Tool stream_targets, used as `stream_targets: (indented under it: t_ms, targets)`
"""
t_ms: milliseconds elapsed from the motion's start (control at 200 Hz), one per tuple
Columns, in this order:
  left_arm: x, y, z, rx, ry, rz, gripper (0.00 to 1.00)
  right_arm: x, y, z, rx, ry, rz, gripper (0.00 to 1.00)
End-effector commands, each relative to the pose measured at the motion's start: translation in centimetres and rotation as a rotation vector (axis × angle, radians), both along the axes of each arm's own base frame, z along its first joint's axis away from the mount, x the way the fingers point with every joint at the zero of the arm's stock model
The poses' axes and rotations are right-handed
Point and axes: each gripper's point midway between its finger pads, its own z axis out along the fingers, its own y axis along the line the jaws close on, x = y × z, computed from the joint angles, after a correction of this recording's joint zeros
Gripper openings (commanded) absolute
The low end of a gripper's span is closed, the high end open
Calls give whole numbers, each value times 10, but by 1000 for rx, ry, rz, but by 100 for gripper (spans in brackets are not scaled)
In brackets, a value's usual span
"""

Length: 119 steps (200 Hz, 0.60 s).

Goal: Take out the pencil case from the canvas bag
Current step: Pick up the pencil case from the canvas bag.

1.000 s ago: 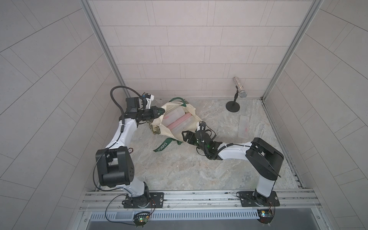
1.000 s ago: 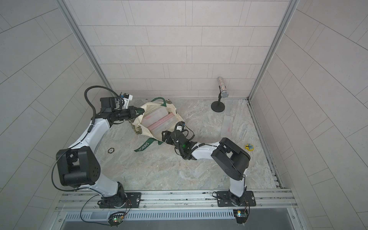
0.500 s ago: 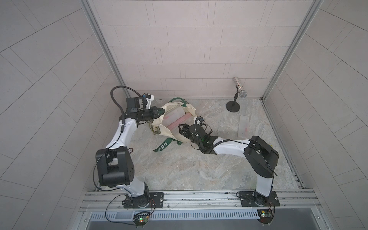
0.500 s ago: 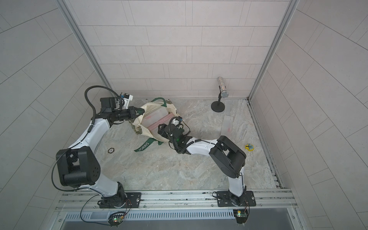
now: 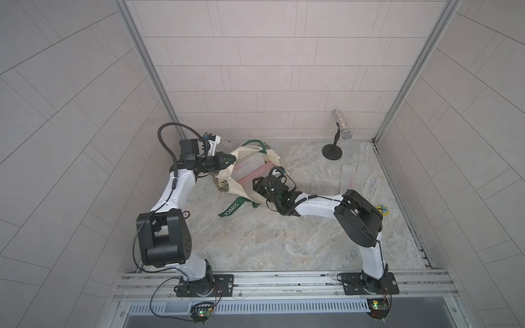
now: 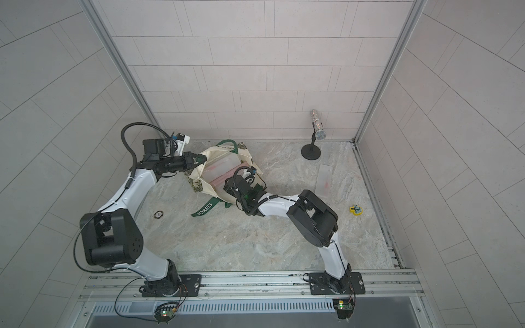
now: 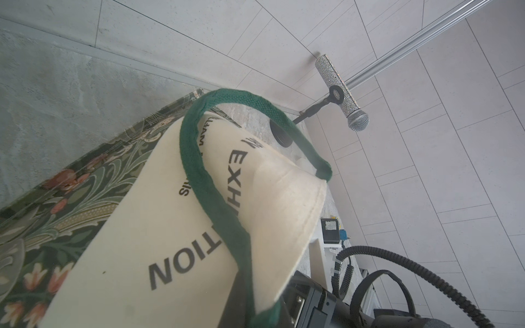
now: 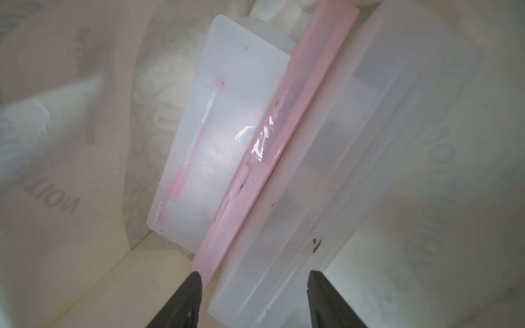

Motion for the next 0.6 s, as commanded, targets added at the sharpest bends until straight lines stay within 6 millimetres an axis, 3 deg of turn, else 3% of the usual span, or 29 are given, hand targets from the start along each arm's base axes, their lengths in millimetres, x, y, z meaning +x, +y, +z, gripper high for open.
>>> stream_targets:
  t_ms: [0,590]
  targets:
    - [-10,-10,35,-36,-119,-79,0,5,1,-4,2,17,-22,59]
    - [-9,-12,32,-56,-109,-82,0,12,16,-39,136,86,-28,55]
